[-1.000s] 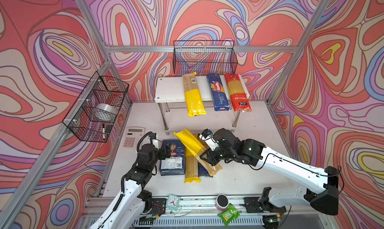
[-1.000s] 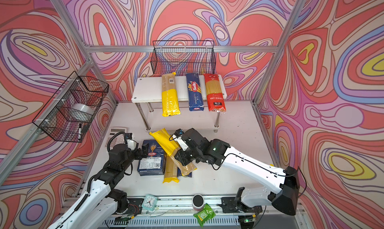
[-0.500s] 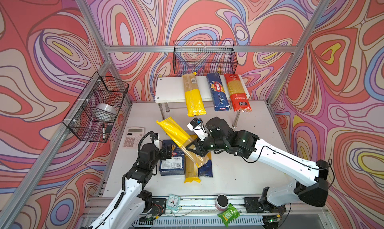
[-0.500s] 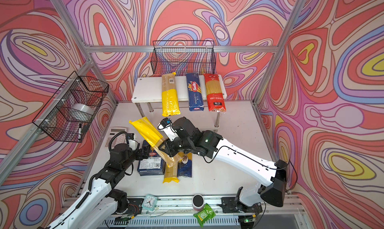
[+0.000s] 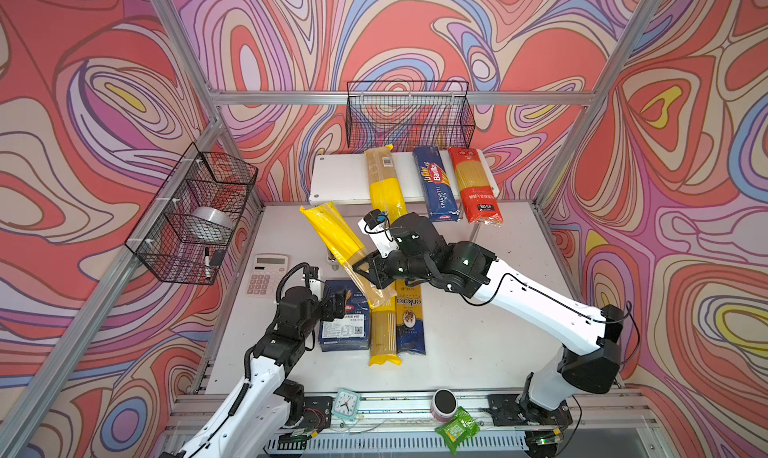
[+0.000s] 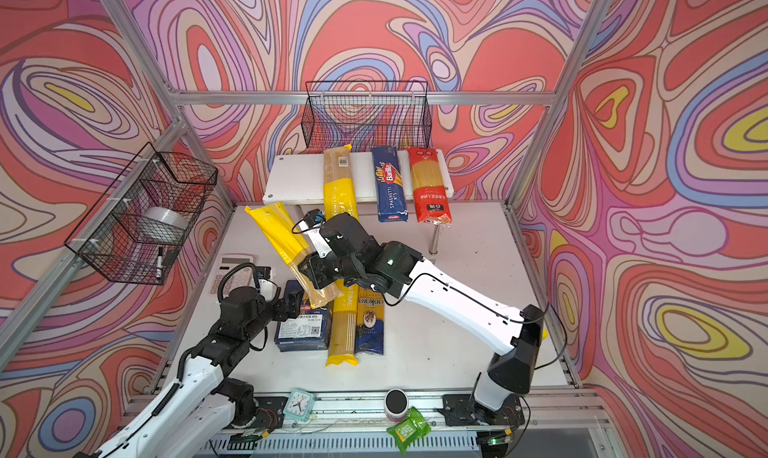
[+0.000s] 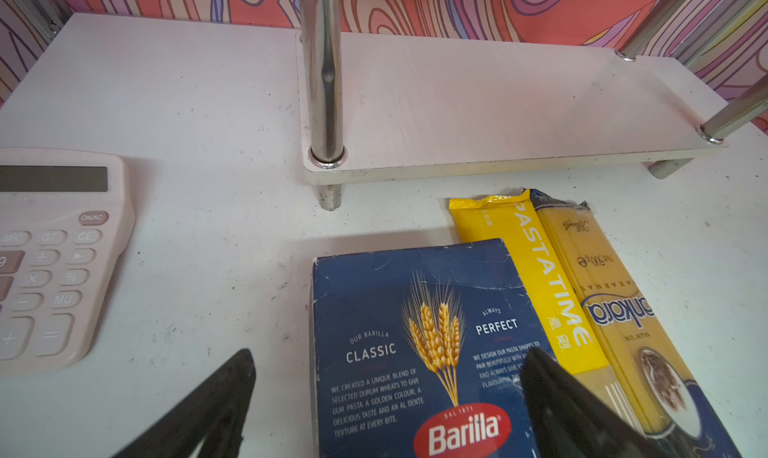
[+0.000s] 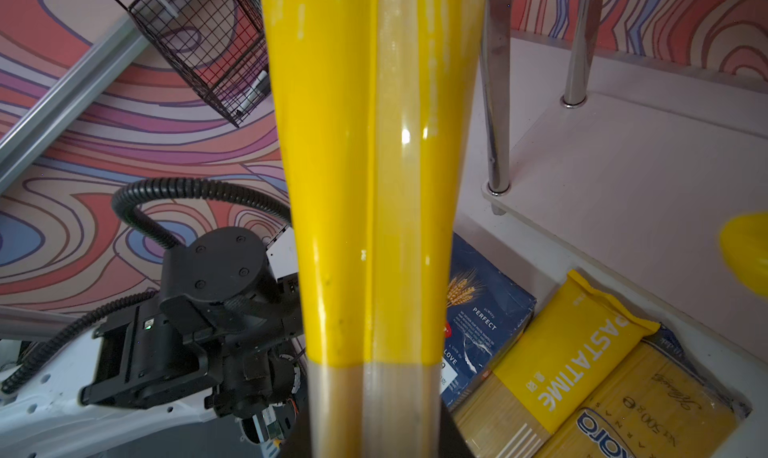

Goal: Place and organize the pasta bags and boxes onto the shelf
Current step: 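Lift the held yellow bag with the right gripper toward the shelf, then carry the yellow bag over the shelf top beside the first yellow bag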

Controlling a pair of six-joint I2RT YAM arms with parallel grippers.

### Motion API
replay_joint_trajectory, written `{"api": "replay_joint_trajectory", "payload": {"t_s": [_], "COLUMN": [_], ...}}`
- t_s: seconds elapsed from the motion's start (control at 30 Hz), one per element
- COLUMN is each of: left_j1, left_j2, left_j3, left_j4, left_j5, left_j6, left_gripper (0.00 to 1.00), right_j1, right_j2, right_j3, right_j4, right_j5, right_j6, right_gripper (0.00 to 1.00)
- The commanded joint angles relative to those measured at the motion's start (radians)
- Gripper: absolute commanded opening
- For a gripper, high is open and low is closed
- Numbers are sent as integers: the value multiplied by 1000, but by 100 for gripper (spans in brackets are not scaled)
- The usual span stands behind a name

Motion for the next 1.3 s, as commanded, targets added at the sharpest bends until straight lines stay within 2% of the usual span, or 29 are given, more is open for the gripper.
{"api": "replay_joint_trajectory", "payload": {"t_s": [0.0, 0.3, 0.4, 0.63, 0.73, 1.27], "left_j1": [4, 4, 3, 3, 4, 4], "left_j2": [-8, -21, -25, -42, -48, -54], "left_j3": [-8, -13, -15, -22, -26, -25], "left_j4": [17, 15, 15, 13, 13, 12], "left_j5": [6, 1, 0, -5, -6, -8], "left_j6": [11, 9, 8, 7, 6, 6], "left_gripper": [100, 100, 100, 100, 100, 100], "right_j1": [9, 9, 9, 5, 2, -35], "right_j2": [2, 151, 221, 336, 345, 386], "right_j3": [114, 320, 437, 622, 630, 644], "right_j4": [114, 94, 56, 30, 54, 167], "right_j5": [99, 290, 349, 413, 457, 530], "right_j6": [0, -45, -73, -125, -147, -199], "right_gripper": [0, 0, 0, 0, 0, 0]}}
